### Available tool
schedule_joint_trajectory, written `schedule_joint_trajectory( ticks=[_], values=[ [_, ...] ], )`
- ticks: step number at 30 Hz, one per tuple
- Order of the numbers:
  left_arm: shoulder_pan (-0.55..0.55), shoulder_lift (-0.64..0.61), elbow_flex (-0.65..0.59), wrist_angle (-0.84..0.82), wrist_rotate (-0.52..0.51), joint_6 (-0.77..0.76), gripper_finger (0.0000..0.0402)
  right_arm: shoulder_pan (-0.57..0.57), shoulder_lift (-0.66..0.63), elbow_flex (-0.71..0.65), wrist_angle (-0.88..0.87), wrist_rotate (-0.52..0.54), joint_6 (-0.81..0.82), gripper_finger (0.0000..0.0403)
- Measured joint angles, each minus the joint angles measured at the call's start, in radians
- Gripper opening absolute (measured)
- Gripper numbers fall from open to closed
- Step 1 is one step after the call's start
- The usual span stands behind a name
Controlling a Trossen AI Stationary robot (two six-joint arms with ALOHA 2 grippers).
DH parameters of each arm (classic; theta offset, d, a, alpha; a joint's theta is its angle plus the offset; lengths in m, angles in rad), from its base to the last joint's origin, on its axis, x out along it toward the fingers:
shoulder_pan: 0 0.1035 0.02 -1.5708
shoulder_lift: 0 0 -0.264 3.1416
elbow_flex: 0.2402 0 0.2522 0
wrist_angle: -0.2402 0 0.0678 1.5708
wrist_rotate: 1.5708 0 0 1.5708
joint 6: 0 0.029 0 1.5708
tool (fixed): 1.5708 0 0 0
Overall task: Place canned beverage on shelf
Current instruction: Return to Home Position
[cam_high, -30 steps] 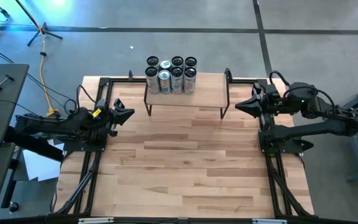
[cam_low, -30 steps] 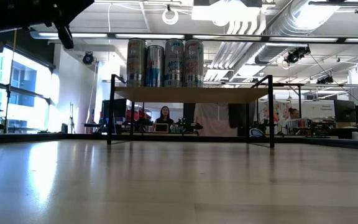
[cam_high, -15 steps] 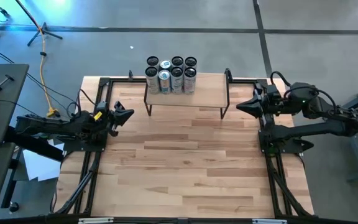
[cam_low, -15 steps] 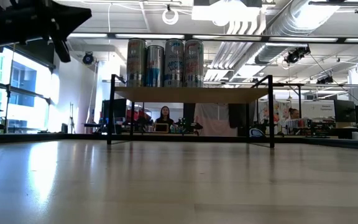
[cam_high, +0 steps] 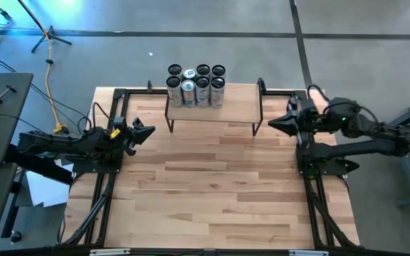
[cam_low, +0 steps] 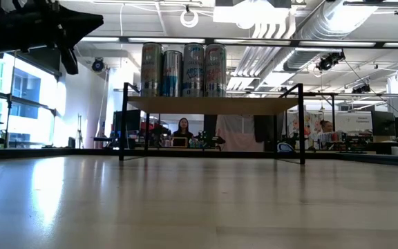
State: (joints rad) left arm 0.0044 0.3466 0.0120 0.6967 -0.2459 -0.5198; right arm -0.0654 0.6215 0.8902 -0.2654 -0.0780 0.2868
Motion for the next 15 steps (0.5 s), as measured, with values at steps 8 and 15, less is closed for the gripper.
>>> schedule_joint_trajectory(
  ticks=[8,15],
  values=[
    [0.000,0.000,0.000,-0.030,0.000,0.000,0.0000,-0.002,-0.151,-0.332,0.226,-0.036,0.096,0.0000],
    [0.000,0.000,0.000,-0.038,0.000,-0.001,0.0000,-0.006,-0.375,-0.478,0.236,-0.050,0.117,0.0000]
  ],
)
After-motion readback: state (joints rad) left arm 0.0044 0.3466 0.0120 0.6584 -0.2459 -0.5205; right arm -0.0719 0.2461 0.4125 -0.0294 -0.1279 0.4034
